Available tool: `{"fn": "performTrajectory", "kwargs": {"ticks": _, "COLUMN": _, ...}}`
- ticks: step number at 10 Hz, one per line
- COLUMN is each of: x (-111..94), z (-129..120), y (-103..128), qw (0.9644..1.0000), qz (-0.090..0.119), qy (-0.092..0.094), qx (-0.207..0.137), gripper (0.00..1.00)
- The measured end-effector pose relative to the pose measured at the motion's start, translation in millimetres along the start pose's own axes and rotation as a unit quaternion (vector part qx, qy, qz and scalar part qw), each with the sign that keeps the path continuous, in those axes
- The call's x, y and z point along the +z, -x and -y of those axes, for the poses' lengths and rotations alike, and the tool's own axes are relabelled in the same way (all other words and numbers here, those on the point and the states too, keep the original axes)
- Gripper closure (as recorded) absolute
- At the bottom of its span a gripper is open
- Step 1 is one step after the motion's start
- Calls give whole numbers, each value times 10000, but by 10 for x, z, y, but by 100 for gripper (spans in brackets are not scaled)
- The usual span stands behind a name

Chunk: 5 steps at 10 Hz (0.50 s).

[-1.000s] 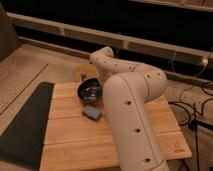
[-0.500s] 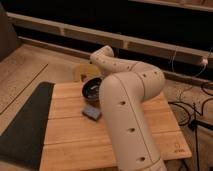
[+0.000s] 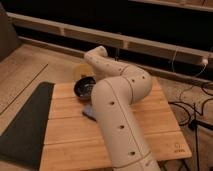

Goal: Drag the ceramic bowl in a circle

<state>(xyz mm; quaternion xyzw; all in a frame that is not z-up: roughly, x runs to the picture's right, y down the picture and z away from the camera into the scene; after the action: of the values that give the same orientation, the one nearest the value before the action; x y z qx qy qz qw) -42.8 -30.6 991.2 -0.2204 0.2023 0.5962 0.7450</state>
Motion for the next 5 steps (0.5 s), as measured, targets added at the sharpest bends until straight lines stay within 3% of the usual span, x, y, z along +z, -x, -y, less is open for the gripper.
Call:
{"fn": "performTrajectory", "kwargs": {"ticks": 2, "x": -66, "z": -112, "y": -108, "qw": 9998, "qz": -47, "qy": 175, "qx": -96, "gripper": 100}}
{"fn": "performTrajectory", "kwargs": {"ticks": 5, "x": -162, "z": 123, "y": -394, "qw": 9998, "qz": -194, "qy": 32, "qx": 83, "gripper": 100}}
